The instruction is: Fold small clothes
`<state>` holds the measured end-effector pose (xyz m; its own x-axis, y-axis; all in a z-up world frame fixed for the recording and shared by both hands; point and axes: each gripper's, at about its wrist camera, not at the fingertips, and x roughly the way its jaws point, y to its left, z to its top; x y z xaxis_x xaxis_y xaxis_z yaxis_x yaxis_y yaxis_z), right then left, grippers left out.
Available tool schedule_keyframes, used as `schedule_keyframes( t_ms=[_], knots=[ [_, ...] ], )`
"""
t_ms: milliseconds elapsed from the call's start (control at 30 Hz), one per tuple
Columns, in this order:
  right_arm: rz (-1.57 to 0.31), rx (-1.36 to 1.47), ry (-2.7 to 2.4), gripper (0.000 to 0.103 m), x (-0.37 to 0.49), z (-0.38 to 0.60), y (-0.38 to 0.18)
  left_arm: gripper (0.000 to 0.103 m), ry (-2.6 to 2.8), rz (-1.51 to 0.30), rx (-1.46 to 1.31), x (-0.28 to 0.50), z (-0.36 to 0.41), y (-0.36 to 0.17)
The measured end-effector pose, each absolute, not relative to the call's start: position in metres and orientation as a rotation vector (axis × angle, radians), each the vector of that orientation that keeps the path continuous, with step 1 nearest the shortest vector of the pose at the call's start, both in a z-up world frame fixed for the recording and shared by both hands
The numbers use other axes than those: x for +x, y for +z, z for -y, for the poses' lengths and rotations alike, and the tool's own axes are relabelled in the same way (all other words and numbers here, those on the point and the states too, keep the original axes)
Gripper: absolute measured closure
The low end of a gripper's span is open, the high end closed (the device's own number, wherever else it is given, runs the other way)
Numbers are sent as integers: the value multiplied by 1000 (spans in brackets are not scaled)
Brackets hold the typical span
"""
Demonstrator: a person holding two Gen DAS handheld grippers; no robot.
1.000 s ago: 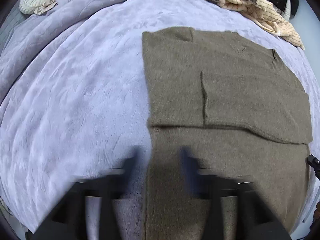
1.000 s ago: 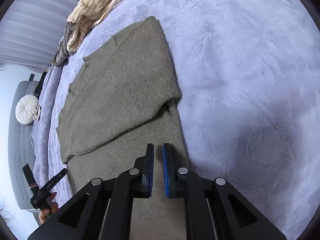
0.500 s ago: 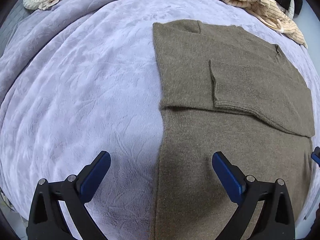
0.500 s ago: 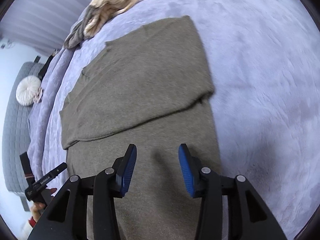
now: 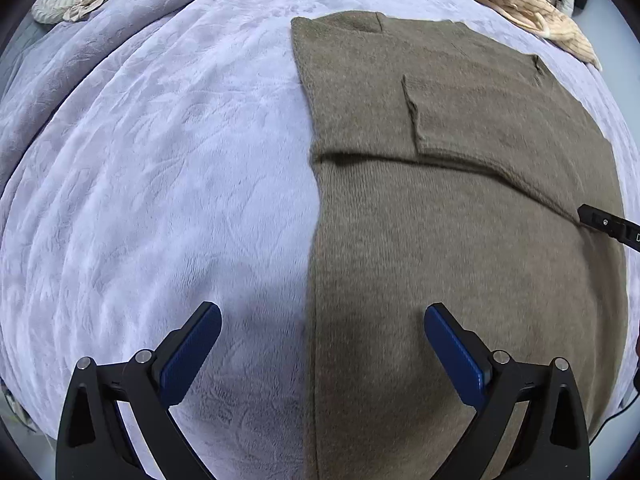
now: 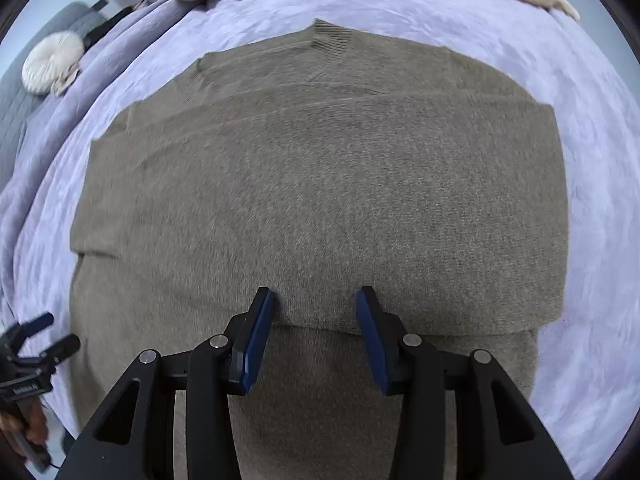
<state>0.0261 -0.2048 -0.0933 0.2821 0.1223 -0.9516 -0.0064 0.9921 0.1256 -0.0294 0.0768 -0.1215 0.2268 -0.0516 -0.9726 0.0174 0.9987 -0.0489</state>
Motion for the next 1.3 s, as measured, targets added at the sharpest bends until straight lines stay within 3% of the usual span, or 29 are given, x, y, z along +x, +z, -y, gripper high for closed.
schedule_keyframes(
  t_ms=[300, 600, 667, 733, 833, 1033, 1233, 1300],
  knots=[
    [-1308, 117, 100, 56, -14, 210, -81, 1, -57, -1339, -92, -39, -88, -121],
    [-1165, 446, -50, 55, -6, 308, -55, 2, -163, -1250, -356, 56, -115, -114],
    [-1131, 594, -90, 54, -7, 341, -57, 14, -179, -1261, -391, 72, -112, -122],
    [-1107, 717, -80, 53, -6, 361, -62, 14, -211, -1279, -420, 86, -112, -129],
    [-1102, 800, -89, 53, -2, 371, -72, 24, -230, -1287, -419, 88, -104, -132],
    [-1035, 765, -165, 53, -20, 378, -50, 24, -223, -1287, -360, 90, -103, -126],
    [-1112, 966, -67, 53, -10, 398, -94, 24, -207, -1307, -369, 100, -97, -138],
    [-1130, 980, -67, 61, -3, 388, -101, 53, -167, -1289, -317, 100, -92, -136]
  ],
)
